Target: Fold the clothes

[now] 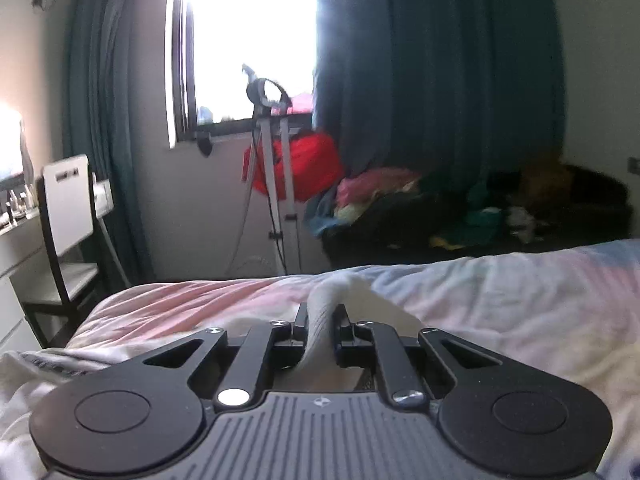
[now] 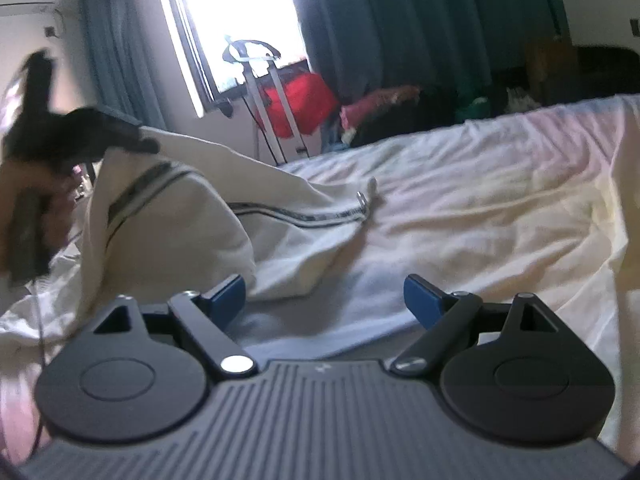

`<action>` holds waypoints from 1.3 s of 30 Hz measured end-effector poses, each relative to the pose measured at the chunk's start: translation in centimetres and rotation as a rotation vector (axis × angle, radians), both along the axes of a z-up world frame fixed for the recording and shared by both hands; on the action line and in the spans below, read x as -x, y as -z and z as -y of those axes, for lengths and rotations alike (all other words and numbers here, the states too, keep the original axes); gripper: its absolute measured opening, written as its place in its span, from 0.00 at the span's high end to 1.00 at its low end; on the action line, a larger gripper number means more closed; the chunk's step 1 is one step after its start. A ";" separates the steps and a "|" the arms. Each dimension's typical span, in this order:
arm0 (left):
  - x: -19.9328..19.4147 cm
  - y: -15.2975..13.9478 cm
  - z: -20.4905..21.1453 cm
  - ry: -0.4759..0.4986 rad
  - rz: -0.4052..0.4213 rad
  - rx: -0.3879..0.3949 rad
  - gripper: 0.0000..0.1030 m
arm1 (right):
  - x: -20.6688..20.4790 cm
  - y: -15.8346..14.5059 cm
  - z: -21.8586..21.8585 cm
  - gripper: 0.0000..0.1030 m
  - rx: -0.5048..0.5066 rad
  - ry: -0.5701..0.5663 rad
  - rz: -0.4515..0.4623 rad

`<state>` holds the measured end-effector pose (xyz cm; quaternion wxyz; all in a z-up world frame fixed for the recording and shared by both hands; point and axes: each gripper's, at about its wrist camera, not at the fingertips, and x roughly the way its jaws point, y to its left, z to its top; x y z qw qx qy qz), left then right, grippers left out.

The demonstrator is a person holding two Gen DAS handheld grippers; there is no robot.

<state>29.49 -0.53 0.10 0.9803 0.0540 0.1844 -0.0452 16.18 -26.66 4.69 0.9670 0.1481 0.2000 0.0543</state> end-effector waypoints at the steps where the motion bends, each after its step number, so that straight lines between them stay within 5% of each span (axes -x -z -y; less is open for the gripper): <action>1: 2.4 0.6 -0.2 0.005 0.003 0.016 0.90 | 0.7 -0.2 -0.2 0.15 0.002 -0.004 0.011; 8: 15.5 3.6 -2.3 -0.042 -0.027 0.234 0.90 | 5.4 -1.6 -1.3 0.15 -0.044 -0.043 0.014; 15: 17.8 3.9 -3.2 -0.040 -0.064 0.276 0.90 | 6.8 -1.1 -0.3 0.15 -0.286 -0.050 -0.029; 20: 17.6 3.9 -5.8 -0.066 -0.108 0.393 0.90 | 5.9 -0.3 0.1 0.13 -0.409 -0.031 -0.089; 25: 17.1 3.9 -8.0 -0.051 -0.152 0.490 0.90 | 1.1 -0.5 0.5 0.13 -0.500 -0.047 -0.138; 34: 15.6 5.8 -10.4 -0.052 -0.197 0.568 0.90 | -12.4 1.3 -0.6 0.13 -0.454 0.062 -0.200; 39: 14.2 7.2 -11.2 -0.057 -0.224 0.590 0.90 | -18.8 2.9 -0.8 0.23 -0.426 0.148 -0.215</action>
